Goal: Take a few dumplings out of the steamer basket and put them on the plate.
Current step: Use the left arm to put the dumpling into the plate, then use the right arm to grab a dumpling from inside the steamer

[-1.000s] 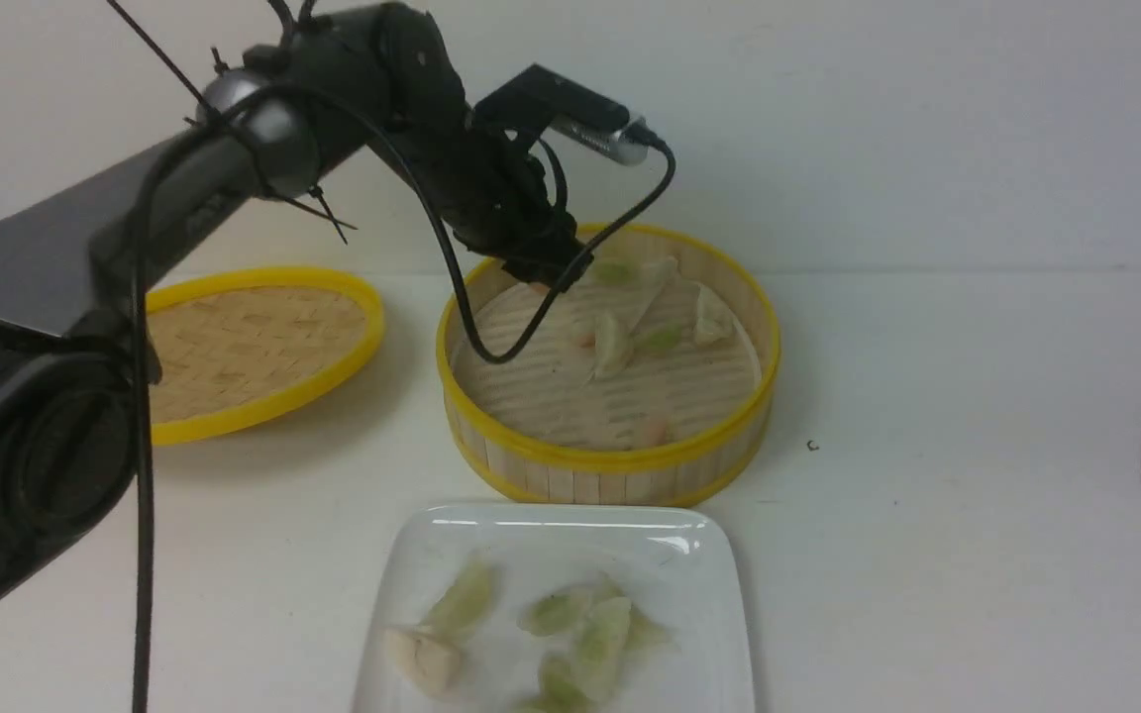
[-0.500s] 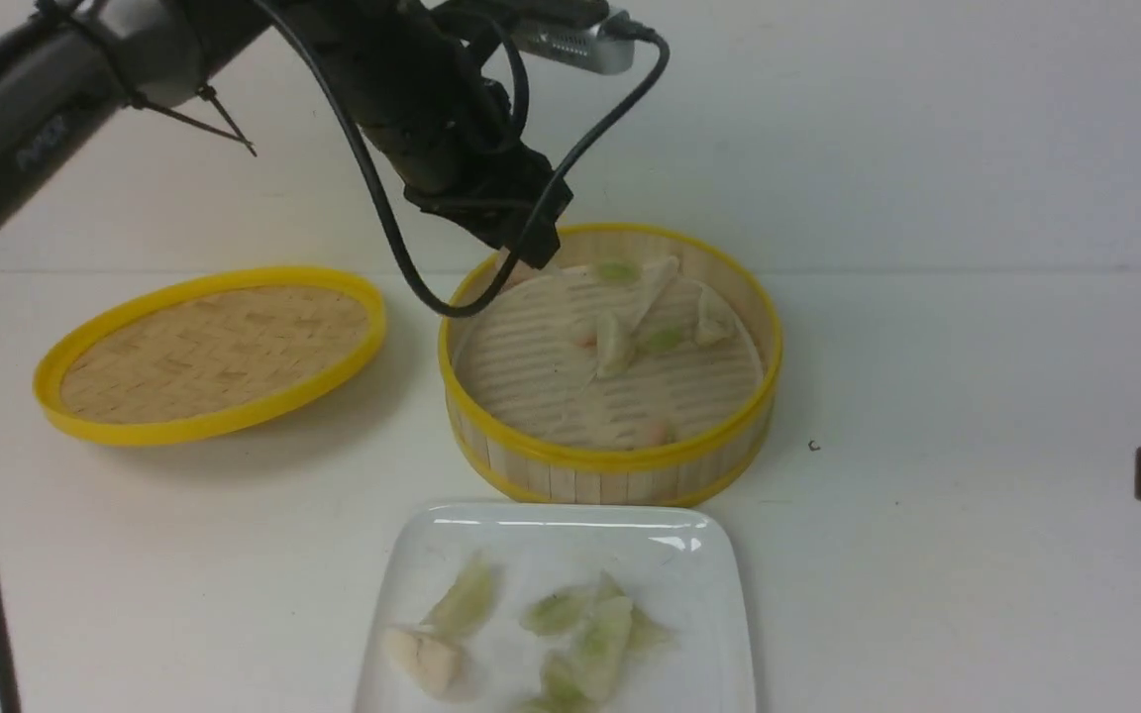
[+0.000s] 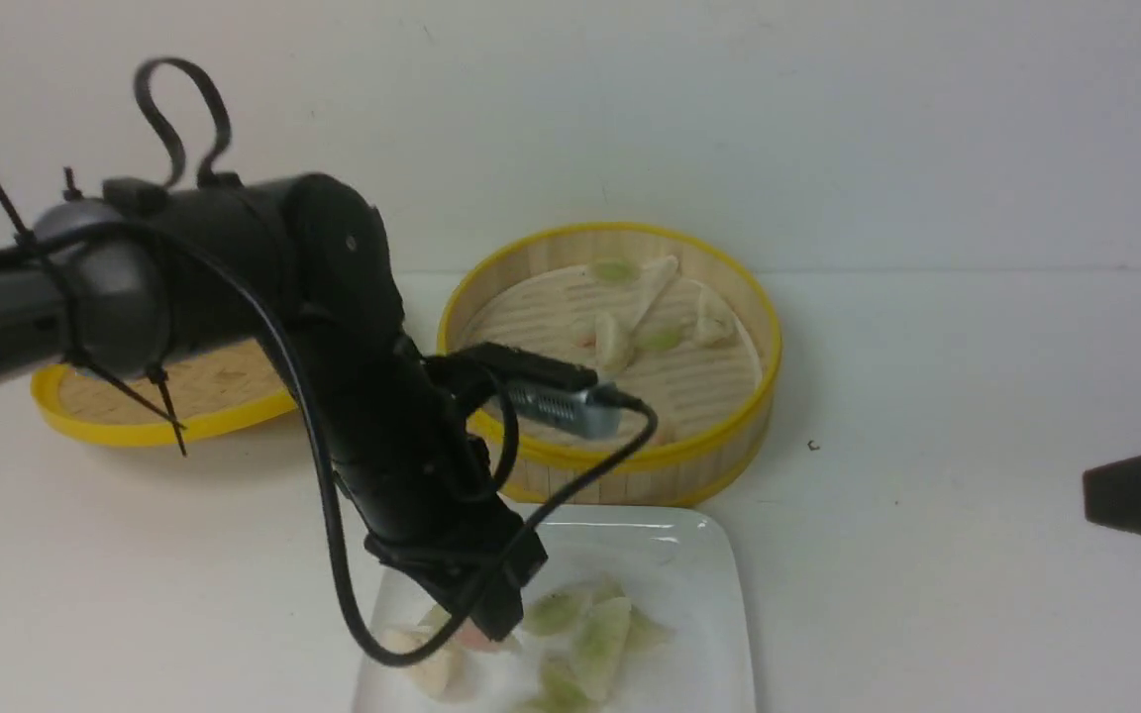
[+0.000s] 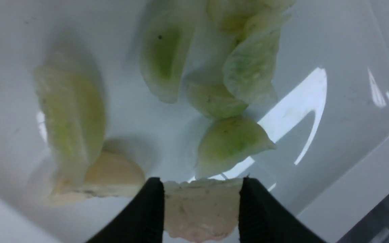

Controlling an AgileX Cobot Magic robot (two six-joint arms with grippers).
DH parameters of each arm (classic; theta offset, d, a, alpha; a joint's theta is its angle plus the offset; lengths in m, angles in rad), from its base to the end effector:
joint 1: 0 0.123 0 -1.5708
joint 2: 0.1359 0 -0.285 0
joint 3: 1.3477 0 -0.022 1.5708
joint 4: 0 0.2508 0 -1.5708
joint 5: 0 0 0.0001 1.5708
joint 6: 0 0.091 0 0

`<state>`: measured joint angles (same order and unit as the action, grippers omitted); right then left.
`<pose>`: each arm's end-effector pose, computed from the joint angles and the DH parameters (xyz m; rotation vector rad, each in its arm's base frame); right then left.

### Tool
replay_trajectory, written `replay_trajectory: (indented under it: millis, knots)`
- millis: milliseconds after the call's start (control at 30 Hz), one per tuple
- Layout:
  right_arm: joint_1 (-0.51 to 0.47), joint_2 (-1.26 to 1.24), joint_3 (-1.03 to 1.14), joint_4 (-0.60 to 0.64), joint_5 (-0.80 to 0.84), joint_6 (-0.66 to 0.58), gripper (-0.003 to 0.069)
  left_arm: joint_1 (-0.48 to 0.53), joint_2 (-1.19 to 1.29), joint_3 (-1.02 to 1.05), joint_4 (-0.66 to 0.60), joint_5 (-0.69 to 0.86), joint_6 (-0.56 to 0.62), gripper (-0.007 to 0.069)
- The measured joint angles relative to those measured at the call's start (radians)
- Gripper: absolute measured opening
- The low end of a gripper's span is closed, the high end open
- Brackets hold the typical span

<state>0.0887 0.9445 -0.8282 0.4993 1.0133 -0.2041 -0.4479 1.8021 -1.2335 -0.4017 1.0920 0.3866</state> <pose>0.1593 0.0513 0.3199 -0.1776 2.5267 0.5981 0.2905 -0.1746 0.2071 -0.9787 -2.9192 0.5532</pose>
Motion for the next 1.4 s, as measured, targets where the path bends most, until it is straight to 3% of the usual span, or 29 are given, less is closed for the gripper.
replay_trajectory:
  millis: [133, 300, 400, 500, 600, 667, 733, 1100, 1233, 1400]
  knots:
    - [0.001, 0.075, -0.064, 0.016, 0.055, -0.048, -0.0015, -0.023, 0.010, 0.012, 0.003, -0.034, 0.005, 0.0279]
    - [0.067, 0.237, -0.267, -0.010, 0.129, -0.077, -0.0013, -0.024, 0.012, 0.012, 0.008, -0.046, -0.042, 0.0493]
    - [0.160, 0.374, -0.417, -0.069, 0.138, -0.051, -0.0011, -0.018, 0.010, 0.001, 0.036, -0.021, -0.090, 0.0526]
    - [0.207, 0.488, -0.511, -0.094, 0.140, -0.014, -0.0009, -0.008, -0.014, -0.001, 0.067, -0.007, -0.125, 0.0453]
    - [0.249, 0.681, -0.695, -0.127, 0.157, 0.020, 0.0008, 0.017, -0.120, -0.001, 0.110, 0.022, -0.161, 0.0178]
    - [0.262, 0.761, -0.786, -0.151, 0.170, 0.026, 0.0027, 0.027, -0.192, -0.001, 0.114, 0.030, -0.166, 0.0074]
    - [0.278, 0.857, -0.872, -0.171, 0.188, 0.029, 0.0064, 0.031, -0.273, 0.003, 0.118, 0.031, -0.172, 0.0018]
    - [0.357, 1.236, -1.241, -0.232, 0.193, 0.036, 0.0374, 0.031, -0.691, 0.186, 0.132, -0.042, -0.210, -0.0006]
    - [0.368, 1.357, -1.343, -0.233, 0.155, 0.036, 0.0435, 0.031, -0.767, 0.231, 0.175, -0.046, -0.242, -0.0006]
    - [0.370, 1.487, -1.443, -0.240, 0.110, 0.036, 0.0448, 0.031, -0.800, 0.259, 0.255, -0.023, -0.284, -0.0006]
